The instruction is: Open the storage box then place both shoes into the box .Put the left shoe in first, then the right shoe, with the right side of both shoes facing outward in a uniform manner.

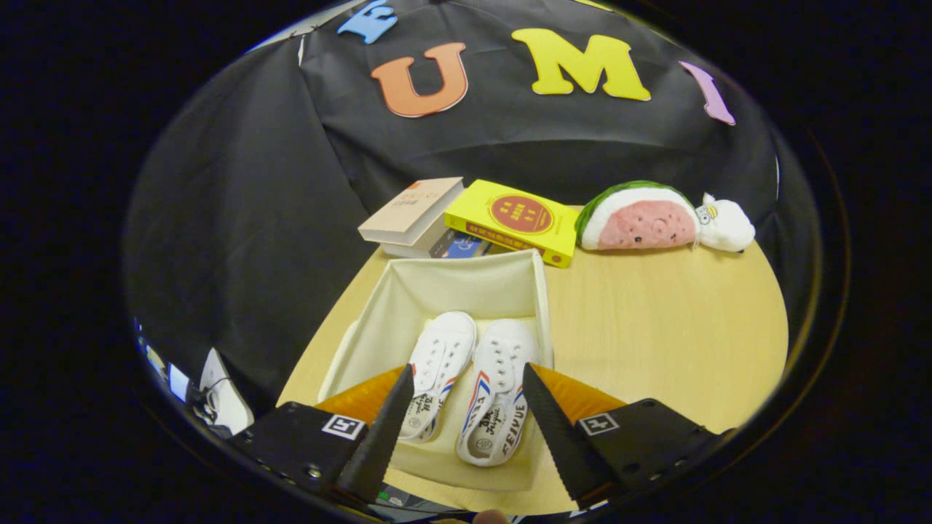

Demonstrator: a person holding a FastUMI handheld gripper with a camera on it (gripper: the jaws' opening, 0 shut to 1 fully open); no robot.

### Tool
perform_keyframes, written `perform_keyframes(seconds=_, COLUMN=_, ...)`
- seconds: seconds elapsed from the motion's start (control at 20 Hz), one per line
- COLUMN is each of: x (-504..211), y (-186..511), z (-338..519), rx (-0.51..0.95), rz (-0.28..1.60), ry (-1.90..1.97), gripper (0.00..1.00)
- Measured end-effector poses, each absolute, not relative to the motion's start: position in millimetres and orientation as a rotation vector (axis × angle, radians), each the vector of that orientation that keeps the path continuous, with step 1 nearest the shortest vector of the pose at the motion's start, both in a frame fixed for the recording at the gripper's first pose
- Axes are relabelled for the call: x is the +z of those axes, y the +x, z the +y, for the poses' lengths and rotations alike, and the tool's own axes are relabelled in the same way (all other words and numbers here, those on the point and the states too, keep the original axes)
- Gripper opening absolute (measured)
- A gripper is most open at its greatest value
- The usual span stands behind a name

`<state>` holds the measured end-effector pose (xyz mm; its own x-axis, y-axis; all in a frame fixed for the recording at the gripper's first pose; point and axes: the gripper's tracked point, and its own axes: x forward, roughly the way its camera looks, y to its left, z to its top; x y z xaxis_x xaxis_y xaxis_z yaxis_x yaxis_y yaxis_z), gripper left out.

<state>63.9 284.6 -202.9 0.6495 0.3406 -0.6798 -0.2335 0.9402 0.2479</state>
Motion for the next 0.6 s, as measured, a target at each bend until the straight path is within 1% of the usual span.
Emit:
perform_keyframes(seconds=0.1, x=-184.8, y=59.8, z=270.1, rx=0.317, rz=0.752, ry=0.15, gripper=0.93)
perform_keyframes(seconds=0.25, x=-142.9, y=65.6, z=243.2, rx=0.268, rz=0.626, ry=0.107, gripper=0.96)
perform_keyframes(seconds=0.45, x=-72.2, y=64.5, z=208.3, rx=0.18, rz=0.413, ry=0.022, gripper=0.96)
perform_keyframes(seconds=0.6, x=-25.6, y=52.7, z=194.0, rx=0.118, rz=0.29, ry=0.014, gripper=0.96)
